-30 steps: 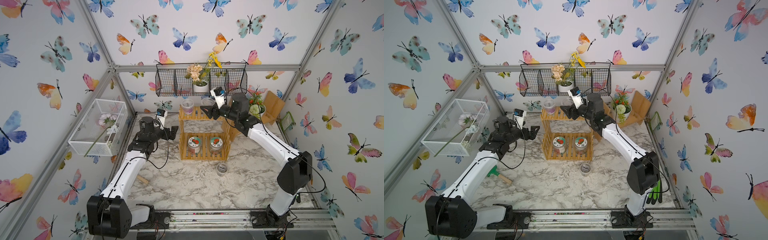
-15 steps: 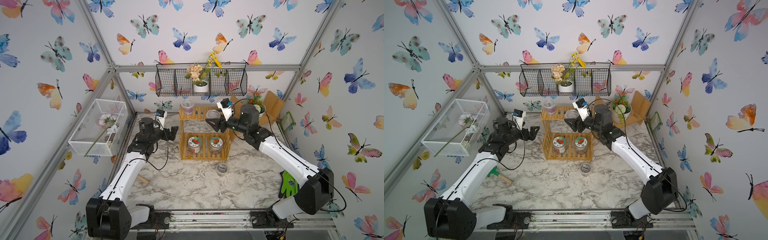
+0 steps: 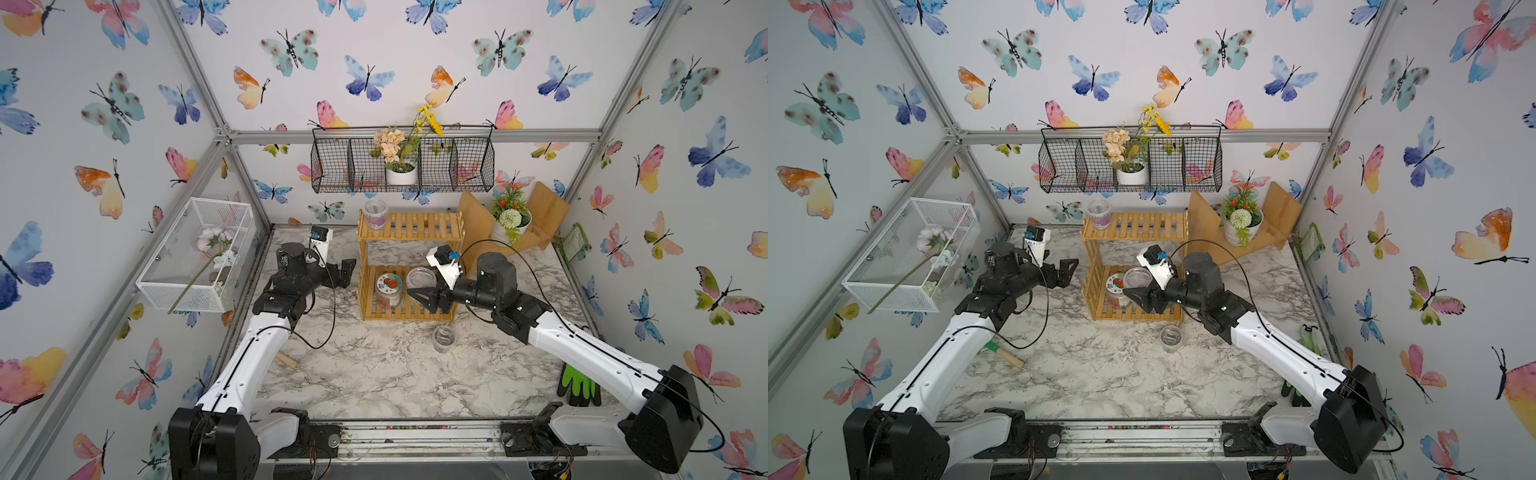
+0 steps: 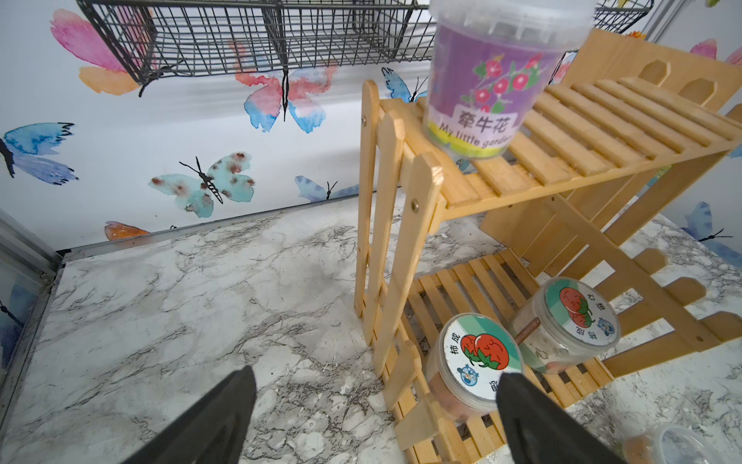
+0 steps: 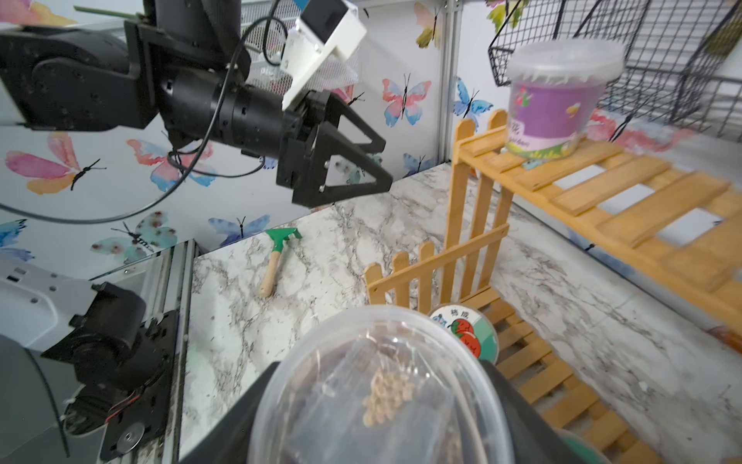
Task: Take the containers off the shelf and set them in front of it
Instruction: Place the container at the center of the board.
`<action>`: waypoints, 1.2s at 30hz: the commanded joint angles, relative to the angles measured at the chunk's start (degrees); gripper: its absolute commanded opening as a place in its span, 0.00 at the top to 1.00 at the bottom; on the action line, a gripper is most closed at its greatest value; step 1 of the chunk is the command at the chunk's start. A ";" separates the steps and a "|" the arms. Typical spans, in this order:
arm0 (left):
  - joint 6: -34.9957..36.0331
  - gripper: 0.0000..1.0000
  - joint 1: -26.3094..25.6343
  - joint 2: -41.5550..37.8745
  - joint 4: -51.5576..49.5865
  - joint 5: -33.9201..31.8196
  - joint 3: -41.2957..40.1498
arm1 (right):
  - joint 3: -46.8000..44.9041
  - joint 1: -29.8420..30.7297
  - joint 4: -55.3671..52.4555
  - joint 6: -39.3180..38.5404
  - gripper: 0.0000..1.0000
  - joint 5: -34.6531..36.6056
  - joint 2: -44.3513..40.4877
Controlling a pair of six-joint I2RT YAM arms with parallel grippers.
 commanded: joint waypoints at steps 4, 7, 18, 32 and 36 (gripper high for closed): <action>-0.85 0.00 0.12 -3.03 0.04 1.26 -1.58 | -7.34 4.31 6.13 0.51 0.39 3.22 -2.45; -0.85 0.00 0.04 -3.88 -0.37 1.26 -2.24 | -10.83 6.65 8.98 0.89 0.39 5.07 -2.35; -0.96 0.00 0.17 -6.70 -1.20 1.37 -4.71 | -19.18 11.58 20.64 2.93 0.40 10.95 2.94; -0.32 0.00 0.18 -7.97 -2.35 0.78 -5.59 | -19.82 12.84 31.64 4.95 0.40 15.02 15.28; -0.50 0.00 0.16 -8.07 -2.35 0.92 -5.78 | -19.49 12.84 33.28 5.26 0.40 16.03 18.50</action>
